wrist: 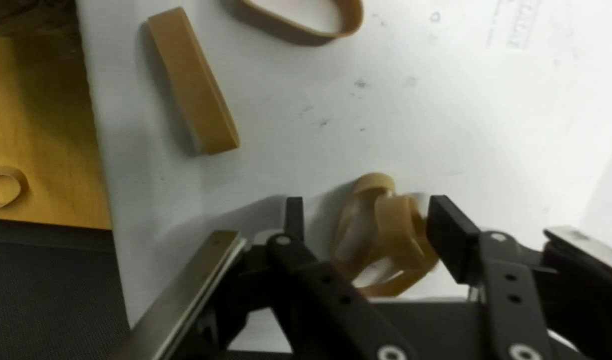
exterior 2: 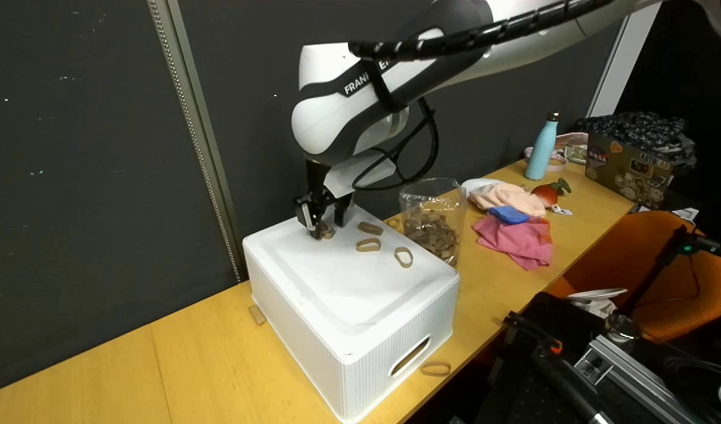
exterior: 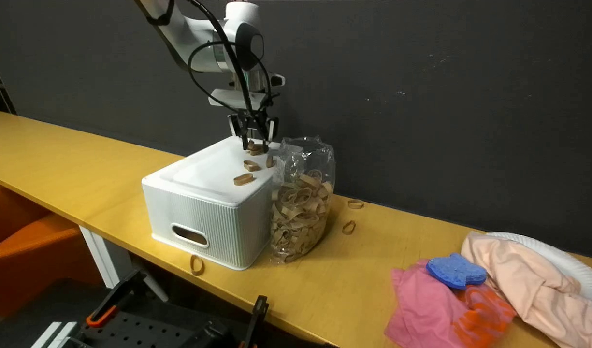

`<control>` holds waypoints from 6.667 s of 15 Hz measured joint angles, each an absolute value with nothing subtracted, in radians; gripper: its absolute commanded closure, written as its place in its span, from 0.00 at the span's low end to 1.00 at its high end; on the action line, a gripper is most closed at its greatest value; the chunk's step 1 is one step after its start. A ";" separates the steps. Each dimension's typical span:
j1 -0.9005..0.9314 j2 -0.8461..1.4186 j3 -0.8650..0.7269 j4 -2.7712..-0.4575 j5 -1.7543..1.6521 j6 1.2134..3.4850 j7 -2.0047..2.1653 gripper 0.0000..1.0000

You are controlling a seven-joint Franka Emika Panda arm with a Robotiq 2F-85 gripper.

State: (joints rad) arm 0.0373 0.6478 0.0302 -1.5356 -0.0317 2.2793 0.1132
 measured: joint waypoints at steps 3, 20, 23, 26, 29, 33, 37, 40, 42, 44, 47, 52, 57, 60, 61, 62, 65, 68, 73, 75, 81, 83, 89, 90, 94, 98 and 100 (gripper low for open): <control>0.037 0.657 0.030 -1.525 -0.032 2.279 0.113 0.87; 0.038 0.651 0.027 -1.477 -0.032 2.279 0.113 0.99; 0.038 0.653 0.023 -1.459 -0.032 2.278 0.113 0.82; 0.038 0.659 0.022 -1.441 -0.032 2.276 0.113 0.65; 0.038 0.674 0.022 -1.432 -0.032 2.276 0.113 0.45; 0.038 0.699 0.022 -1.424 -0.032 2.276 0.113 0.35; 0.038 0.716 0.022 -1.418 -0.032 2.276 0.113 0.33; 0.038 0.720 0.022 -1.418 -0.032 2.276 0.114 0.61; 0.037 0.721 0.022 -1.419 -0.032 2.276 0.114 0.77; 0.035 0.721 0.022 -1.419 -0.032 2.276 0.114 0.91; 0.034 0.721 0.022 -1.419 -0.032 2.276 0.114 1.00; 0.034 0.712 0.022 -1.421 -0.032 2.274 0.114 0.99; 0.034 0.631 0.017 -1.475 -0.032 2.252 0.126 0.99; 0.034 0.541 0.005 -1.557 -0.032 2.220 0.140 0.99; 0.034 0.505 -0.001 -1.593 -0.032 2.211 0.148 0.99; 0.034 0.464 -0.009 -1.633 -0.032 2.201 0.157 0.99; 0.031 0.341 -0.044 -1.758 -0.038 2.192 0.190 0.99; 0.013 0.253 -0.078 -1.838 -0.059 2.192 0.210 0.99; -0.003 0.223 -0.088 -1.877 -0.106 2.179 0.250 0.99; -0.003 0.220 -0.089 -1.898 -0.127 2.177 0.282 0.99; -0.006 0.170 -0.101 -2.007 -0.171 2.178 0.372 0.99; -0.011 0.143 -0.106 -2.047 -0.175 2.179 0.394 0.99; -0.039 0.131 -0.112 -2.068 -0.199 2.220 0.408 0.99; -0.042 0.134 -0.112 -2.057 -0.206 2.223 0.408 0.99; -0.044 0.159 -0.112 -2.001 -0.211 2.223 0.408 0.71; -0.045 0.187 -0.112 -1.984 -0.210 2.225 0.408 0.52; -0.045 0.192 -0.112 -1.990 -0.206 2.229 0.408 0.39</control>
State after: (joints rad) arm -0.0451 0.1916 -0.1122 -1.9900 -0.2063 2.2288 0.4080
